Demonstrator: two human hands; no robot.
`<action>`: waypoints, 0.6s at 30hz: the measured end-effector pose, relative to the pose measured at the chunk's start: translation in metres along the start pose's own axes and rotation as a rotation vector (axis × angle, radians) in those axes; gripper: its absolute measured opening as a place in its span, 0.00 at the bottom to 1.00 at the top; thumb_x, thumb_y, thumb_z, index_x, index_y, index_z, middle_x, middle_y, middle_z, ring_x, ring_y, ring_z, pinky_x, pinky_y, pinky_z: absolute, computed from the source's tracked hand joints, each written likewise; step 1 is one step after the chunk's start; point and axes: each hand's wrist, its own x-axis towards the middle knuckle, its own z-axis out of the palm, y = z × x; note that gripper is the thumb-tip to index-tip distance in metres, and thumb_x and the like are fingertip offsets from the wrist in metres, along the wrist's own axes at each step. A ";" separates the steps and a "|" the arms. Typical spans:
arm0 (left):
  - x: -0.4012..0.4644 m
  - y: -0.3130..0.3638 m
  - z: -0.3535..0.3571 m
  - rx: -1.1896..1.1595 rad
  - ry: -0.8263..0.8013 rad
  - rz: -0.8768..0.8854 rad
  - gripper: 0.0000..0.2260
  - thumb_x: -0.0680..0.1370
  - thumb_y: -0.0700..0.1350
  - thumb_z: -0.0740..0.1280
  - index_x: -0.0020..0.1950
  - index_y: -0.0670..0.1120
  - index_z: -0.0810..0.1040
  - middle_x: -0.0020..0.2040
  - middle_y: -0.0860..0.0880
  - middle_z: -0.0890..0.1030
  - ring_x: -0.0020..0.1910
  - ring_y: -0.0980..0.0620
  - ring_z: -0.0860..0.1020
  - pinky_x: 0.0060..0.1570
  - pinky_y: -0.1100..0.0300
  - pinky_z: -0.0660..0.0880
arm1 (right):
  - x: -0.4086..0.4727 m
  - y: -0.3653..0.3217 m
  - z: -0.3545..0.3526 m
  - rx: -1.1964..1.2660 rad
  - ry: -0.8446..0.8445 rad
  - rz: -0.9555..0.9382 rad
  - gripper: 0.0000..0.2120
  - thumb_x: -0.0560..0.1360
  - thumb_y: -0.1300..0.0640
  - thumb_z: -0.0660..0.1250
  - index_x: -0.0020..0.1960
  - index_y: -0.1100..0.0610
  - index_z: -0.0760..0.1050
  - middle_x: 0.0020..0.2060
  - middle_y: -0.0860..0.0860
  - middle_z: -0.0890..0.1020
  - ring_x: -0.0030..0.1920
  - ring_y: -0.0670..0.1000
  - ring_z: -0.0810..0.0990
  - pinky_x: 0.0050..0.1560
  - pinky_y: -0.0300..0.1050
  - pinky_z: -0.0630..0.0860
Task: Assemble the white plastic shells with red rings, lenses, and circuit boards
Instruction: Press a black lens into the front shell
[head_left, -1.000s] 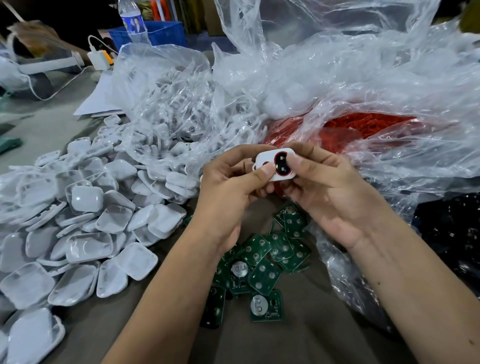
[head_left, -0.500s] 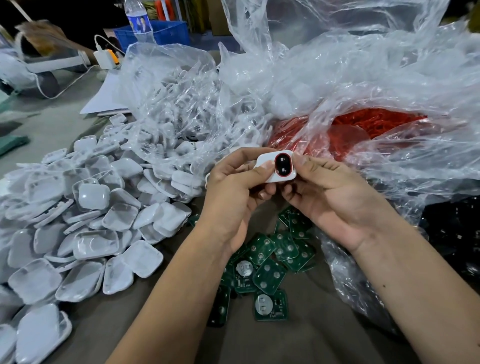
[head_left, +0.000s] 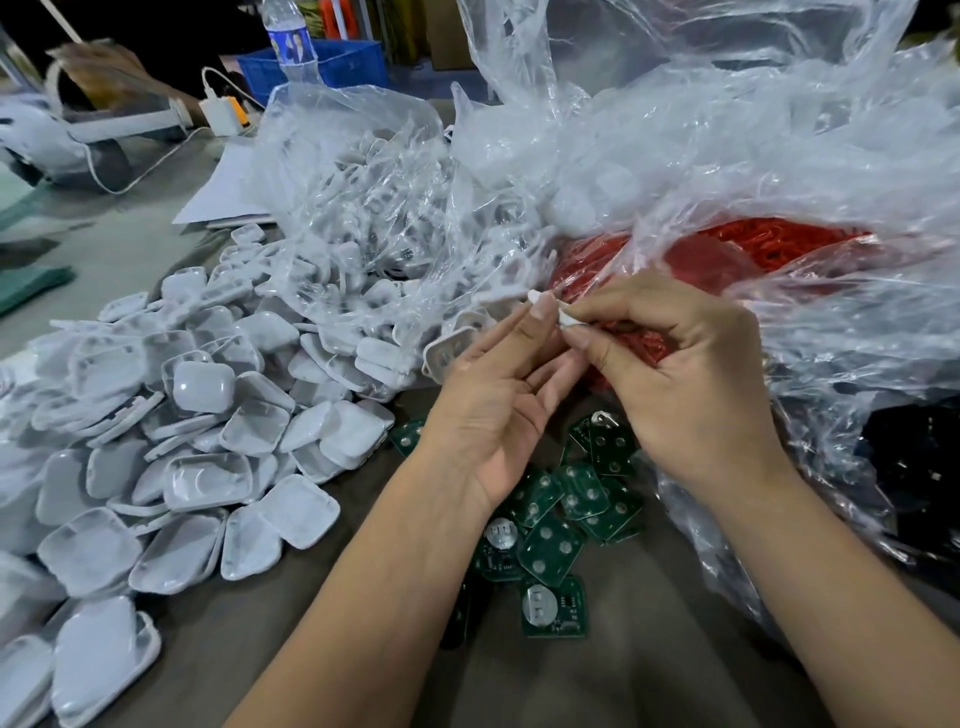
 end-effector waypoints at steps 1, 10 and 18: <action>0.000 0.000 0.000 -0.010 -0.001 -0.012 0.05 0.70 0.40 0.75 0.45 0.41 0.86 0.47 0.42 0.86 0.43 0.51 0.86 0.43 0.61 0.83 | -0.001 -0.001 0.001 0.037 0.010 0.023 0.09 0.74 0.63 0.78 0.54 0.57 0.87 0.47 0.45 0.87 0.49 0.45 0.86 0.52 0.45 0.83; 0.000 0.001 -0.002 -0.033 -0.022 -0.044 0.12 0.70 0.39 0.73 0.53 0.39 0.82 0.48 0.42 0.84 0.44 0.51 0.85 0.43 0.61 0.83 | 0.002 -0.006 -0.002 0.087 -0.003 0.086 0.14 0.72 0.58 0.80 0.55 0.51 0.82 0.42 0.40 0.87 0.49 0.41 0.87 0.57 0.46 0.82; 0.001 -0.001 -0.004 0.020 -0.034 -0.045 0.07 0.71 0.40 0.73 0.48 0.41 0.84 0.47 0.43 0.85 0.43 0.52 0.84 0.45 0.63 0.83 | 0.004 -0.008 -0.008 0.037 -0.056 0.054 0.16 0.72 0.60 0.80 0.58 0.55 0.81 0.42 0.43 0.87 0.48 0.43 0.86 0.55 0.45 0.83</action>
